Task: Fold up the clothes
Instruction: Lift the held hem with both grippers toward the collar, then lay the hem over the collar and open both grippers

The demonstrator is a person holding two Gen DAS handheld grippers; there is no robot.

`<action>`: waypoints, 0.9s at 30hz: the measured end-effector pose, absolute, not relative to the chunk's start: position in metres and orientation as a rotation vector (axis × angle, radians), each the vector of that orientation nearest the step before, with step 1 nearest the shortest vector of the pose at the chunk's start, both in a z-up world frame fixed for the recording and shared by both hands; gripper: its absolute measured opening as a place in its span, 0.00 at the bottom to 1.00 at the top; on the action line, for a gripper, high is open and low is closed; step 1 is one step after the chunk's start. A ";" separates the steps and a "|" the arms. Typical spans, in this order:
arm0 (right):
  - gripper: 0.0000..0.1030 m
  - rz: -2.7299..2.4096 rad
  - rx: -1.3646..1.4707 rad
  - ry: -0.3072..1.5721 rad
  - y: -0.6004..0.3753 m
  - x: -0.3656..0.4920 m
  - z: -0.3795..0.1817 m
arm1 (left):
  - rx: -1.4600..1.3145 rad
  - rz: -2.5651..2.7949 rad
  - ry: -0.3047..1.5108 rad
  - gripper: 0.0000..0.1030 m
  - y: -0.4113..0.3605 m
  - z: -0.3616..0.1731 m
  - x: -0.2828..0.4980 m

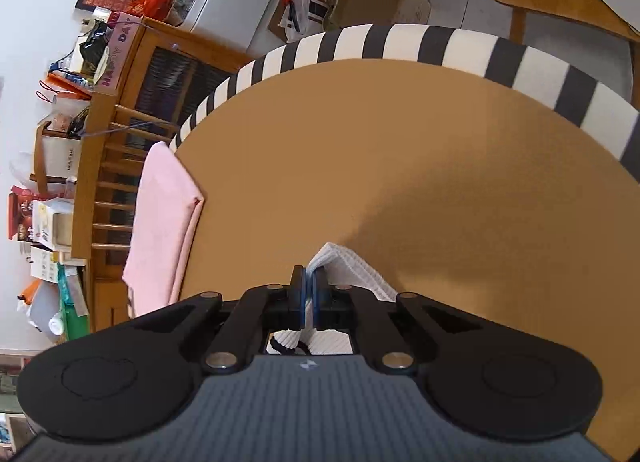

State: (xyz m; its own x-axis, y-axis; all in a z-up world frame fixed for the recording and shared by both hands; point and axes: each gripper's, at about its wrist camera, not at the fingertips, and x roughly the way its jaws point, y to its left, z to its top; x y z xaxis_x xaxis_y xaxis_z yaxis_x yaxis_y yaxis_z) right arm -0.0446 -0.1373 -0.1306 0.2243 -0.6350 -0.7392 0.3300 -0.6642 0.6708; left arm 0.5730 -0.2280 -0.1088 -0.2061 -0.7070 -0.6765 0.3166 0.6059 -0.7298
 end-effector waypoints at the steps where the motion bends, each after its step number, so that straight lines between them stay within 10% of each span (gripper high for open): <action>1: 0.05 -1.560 1.717 -0.290 -0.138 -0.044 -0.132 | -0.333 -0.958 1.512 0.07 -0.230 -0.113 0.573; 5: 0.28 -1.565 1.729 -0.344 -0.135 -0.045 -0.136 | -0.338 -0.939 1.545 0.24 -0.233 -0.123 0.581; 7: 0.49 -1.582 1.704 -0.349 -0.132 -0.047 -0.127 | -0.356 -0.949 1.559 0.50 -0.226 -0.120 0.590; 14: 0.54 -1.554 1.418 -0.171 -0.091 -0.030 -0.077 | -0.189 -1.122 1.374 0.64 -0.157 -0.080 0.611; 17: 0.44 -1.490 1.317 -0.021 -0.066 -0.002 -0.074 | -0.118 -1.191 1.290 0.62 -0.128 -0.062 0.621; 19: 0.16 -1.461 1.229 0.085 -0.052 0.020 -0.074 | -0.069 -1.227 1.248 0.59 -0.110 -0.065 0.611; 27: 0.14 -1.496 1.014 0.374 -0.035 0.068 -0.082 | 0.112 -1.182 1.213 0.08 -0.077 -0.102 0.579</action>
